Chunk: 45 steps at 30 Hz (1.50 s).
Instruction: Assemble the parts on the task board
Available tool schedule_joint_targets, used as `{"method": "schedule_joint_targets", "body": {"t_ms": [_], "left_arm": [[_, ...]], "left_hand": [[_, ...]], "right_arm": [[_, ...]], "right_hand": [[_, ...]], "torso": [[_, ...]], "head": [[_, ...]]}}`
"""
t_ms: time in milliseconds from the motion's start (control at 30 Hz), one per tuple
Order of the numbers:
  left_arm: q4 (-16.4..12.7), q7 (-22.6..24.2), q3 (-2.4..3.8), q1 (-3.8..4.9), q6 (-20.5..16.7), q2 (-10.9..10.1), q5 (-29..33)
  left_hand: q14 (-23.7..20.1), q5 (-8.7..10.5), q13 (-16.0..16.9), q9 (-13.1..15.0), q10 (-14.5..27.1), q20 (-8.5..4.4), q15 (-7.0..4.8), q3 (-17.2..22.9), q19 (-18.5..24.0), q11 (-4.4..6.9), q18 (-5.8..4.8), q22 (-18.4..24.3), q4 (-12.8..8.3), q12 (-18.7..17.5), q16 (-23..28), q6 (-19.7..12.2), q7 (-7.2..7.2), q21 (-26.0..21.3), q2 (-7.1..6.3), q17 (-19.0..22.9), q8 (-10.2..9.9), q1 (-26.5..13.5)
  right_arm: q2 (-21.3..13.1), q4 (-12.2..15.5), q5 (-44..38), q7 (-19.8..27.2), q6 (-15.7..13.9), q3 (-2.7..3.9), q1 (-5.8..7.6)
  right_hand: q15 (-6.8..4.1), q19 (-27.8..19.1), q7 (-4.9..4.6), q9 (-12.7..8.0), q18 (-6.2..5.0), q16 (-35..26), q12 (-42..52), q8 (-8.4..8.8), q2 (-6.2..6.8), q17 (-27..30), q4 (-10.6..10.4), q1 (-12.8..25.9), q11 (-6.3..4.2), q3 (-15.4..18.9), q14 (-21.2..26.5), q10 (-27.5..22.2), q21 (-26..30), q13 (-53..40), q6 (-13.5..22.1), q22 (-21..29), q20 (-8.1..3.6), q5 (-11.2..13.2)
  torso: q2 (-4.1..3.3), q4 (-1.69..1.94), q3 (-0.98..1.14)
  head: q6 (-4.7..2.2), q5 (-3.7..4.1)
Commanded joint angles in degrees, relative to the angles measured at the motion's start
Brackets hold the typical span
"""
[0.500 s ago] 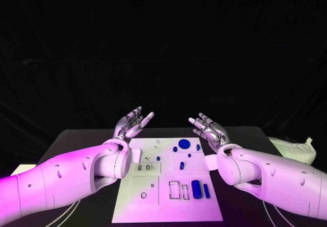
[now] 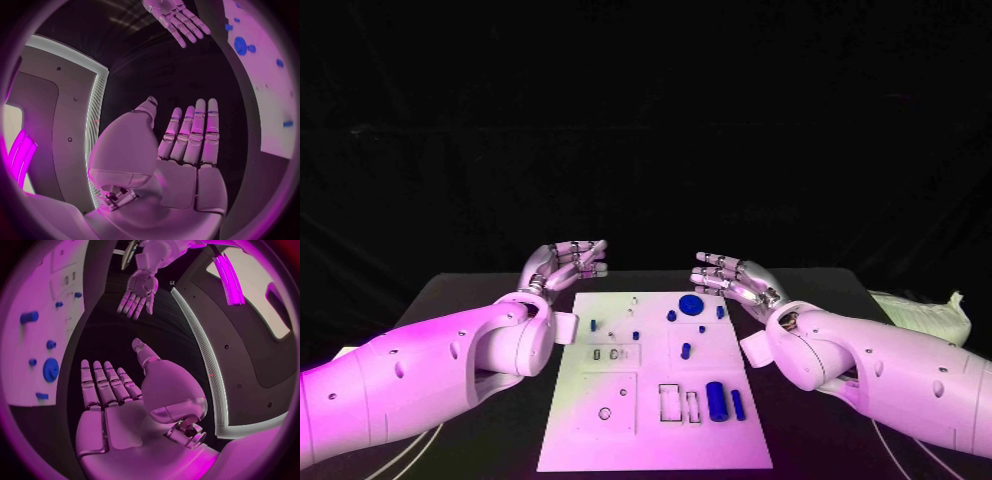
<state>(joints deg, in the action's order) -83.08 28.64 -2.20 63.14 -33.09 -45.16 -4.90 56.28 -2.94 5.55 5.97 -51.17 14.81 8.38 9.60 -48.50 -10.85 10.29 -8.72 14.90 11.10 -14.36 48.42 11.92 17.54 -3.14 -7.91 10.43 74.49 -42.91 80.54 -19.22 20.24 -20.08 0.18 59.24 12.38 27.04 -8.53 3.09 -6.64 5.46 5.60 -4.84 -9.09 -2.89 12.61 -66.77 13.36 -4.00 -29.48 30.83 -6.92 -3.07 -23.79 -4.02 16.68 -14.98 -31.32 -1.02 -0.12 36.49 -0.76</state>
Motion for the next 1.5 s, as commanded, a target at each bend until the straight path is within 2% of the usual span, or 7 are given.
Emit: {"method": "schedule_joint_targets", "body": {"t_ms": [33,333,667,767,900,1133,1500], "left_arm": [[-0.95,0.37,0.05,0.39,4.36,-0.74,-0.54],[-6.79,-2.28,0.04,1.70,8.49,-6.61,0.06],[-15.27,-3.15,0.05,4.27,12.20,-13.78,0.36],[-17.06,-3.14,0.06,4.90,13.04,-14.92,0.47],[-19.48,-3.13,0.11,5.37,13.70,-16.20,0.55],[-22.79,-3.27,0.19,6.13,14.17,-17.28,0.59],[-24.39,-3.43,0.21,6.52,14.18,-17.23,0.60]], "left_hand": [[5.09,0.08,0.16,0.15,-4.35,-1.73,-1.82,-0.13,-5.14,1.55,0.42,-0.68,-1.04,0.75,-1.64,3.15,0.02,2.22,0.49,-1.40,0.69,1.03],[8.79,0.12,-0.84,-0.71,-6.48,-3.21,-2.95,-1.74,-9.97,2.28,0.26,-0.82,-2.47,-1.71,-1.61,4.35,-0.63,3.69,0.16,-3.76,-1.03,1.48],[11.70,0.10,-1.42,-1.37,-8.00,-4.41,-3.93,-4.33,-13.90,2.79,0.15,-2.42,-3.45,-3.80,-4.19,5.32,-1.01,7.08,0.25,-8.01,-2.54,0.86],[11.49,0.10,-1.48,-1.47,-8.16,-4.49,-3.95,-4.63,-13.95,2.81,0.09,-2.62,-3.63,-4.18,-4.43,5.44,-1.02,7.42,0.49,-8.69,-2.81,0.88],[11.30,0.10,-1.54,-1.57,-8.17,-4.52,-3.94,-4.86,-13.88,2.78,0.05,-2.77,-3.82,-4.55,-4.61,5.45,-0.99,7.66,0.71,-9.27,-3.09,0.95],[11.15,0.11,-1.59,-1.71,-8.13,-4.56,-3.94,-5.20,-13.84,2.74,0.03,-2.98,-4.02,-5.05,-4.92,5.42,-0.95,8.02,0.97,-10.07,-3.50,0.95],[10.89,0.11,-1.62,-1.79,-8.07,-4.55,-3.89,-5.36,-13.74,2.67,0.01,-3.12,-4.21,-5.43,-5.04,5.40,-0.86,8.24,1.24,-10.60,-3.78,1.08]], "right_arm": [[0.04,-0.11,-12.15,2.20,-4.53,0.17,0.57],[-0.68,-0.21,-28.80,-1.52,-5.11,1.01,3.58],[-1.69,0.45,-56.66,-11.80,-1.46,1.78,8.19],[-1.66,1.14,-65.01,-15.44,0.60,2.06,8.87],[-1.51,2.26,-73.79,-19.44,2.95,2.51,9.61],[-0.73,2.69,-82.65,-23.44,6.12,2.86,10.55],[1.24,1.93,-87.76,-25.29,8.99,2.93,10.76]], "right_hand": [[-3.15,17.10,-4.77,1.62,-4.00,4.38,3.70,-4.13,0.61,-1.13,3.62,-4.09,-2.88,-3.02,-24.97,24.04,-5.77,-0.57,-24.71,-1.63,-0.59,0.83],[-7.40,28.64,-2.29,0.94,-4.02,5.31,1.43,-2.89,6.44,-2.44,3.97,-8.02,-5.82,-9.04,-37.97,33.98,-10.30,-0.59,-32.04,-2.31,-5.32,3.66],[-12.59,42.95,-0.11,1.05,-3.81,12.89,-0.43,-1.90,9.35,-8.87,3.48,-6.05,-8.91,-8.36,-54.94,40.26,-24.42,-0.79,-36.67,-9.39,-11.45,-0.39],[-13.58,45.30,0.54,0.98,-3.66,20.23,-1.71,-0.84,9.72,-14.05,3.32,-4.98,-9.72,-9.09,-57.29,41.18,-29.77,-0.87,-37.39,-12.52,-12.56,-0.24],[-13.80,45.67,1.03,1.01,-3.59,29.52,-2.00,0.46,10.48,-20.51,2.92,-3.47,-10.03,-10.28,-56.64,40.45,-35.82,-0.89,-37.76,-16.97,-12.82,0.65],[-13.71,48.54,1.79,1.07,-1.21,43.14,-1.95,1.16,11.71,-34.16,1.37,-2.03,-9.84,-11.33,-56.47,38.02,-52.66,-0.80,-37.37,-37.04,-12.61,1.51],[-13.32,47.68,2.37,1.15,-0.65,49.56,-2.10,1.14,12.27,-40.54,-0.18,-2.59,-9.21,-12.05,-55.56,35.59,-58.60,-0.67,-37.14,-43.56,-11.94,2.15]], "torso": [[-0.81,0.03,-0.01],[-3.65,0.49,0.46],[-8.47,1.31,0.43],[-9.51,1.81,0.44],[-10.79,2.22,0.48],[-12.54,2.98,0.52],[-13.98,3.20,0.63]], "head": [[-0.31,-0.10],[-1.38,0.42],[-3.59,2.14],[-3.36,2.58],[-3.74,2.87],[-3.81,3.43],[-4.07,3.74]]}}
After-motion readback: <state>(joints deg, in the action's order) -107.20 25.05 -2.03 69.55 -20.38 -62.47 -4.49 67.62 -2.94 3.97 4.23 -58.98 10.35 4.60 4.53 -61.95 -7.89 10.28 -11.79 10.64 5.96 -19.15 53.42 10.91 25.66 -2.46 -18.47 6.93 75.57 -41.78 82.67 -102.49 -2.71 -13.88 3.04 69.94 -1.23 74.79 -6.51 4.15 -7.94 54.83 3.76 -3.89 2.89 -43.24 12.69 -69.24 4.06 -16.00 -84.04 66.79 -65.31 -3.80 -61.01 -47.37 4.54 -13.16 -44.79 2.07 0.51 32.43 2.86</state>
